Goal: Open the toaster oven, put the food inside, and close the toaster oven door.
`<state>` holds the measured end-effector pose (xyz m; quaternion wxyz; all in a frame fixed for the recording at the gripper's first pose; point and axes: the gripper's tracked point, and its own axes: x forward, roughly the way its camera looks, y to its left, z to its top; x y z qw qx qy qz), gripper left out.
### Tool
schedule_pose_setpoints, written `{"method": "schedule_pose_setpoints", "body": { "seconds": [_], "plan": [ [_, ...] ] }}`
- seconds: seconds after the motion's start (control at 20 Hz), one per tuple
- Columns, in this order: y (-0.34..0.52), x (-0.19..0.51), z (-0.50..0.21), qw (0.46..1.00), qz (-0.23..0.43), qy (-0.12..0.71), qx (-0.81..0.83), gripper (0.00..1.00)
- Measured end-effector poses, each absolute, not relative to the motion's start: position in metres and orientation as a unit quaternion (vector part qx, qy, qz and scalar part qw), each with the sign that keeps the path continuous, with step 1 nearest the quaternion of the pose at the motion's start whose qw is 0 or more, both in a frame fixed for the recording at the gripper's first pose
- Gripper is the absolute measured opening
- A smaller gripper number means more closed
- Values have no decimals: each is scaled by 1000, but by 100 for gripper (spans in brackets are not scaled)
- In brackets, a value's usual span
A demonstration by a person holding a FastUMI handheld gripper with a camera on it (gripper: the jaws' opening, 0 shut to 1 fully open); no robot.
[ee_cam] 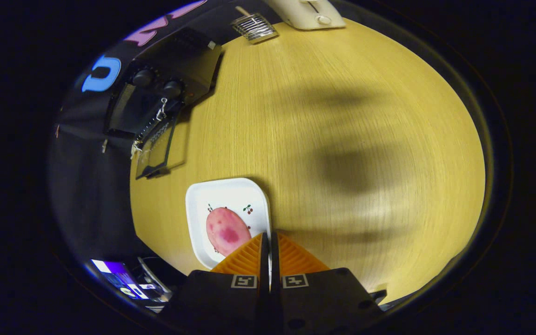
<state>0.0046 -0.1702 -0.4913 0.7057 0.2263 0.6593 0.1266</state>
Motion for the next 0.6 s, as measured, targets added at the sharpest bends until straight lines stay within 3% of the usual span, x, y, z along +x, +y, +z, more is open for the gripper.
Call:
{"method": "schedule_pose_setpoints", "body": {
  "seconds": [0.6],
  "plan": [
    [-67, -18, -418, 674, 90, 598, 425, 5]
  ]
}}
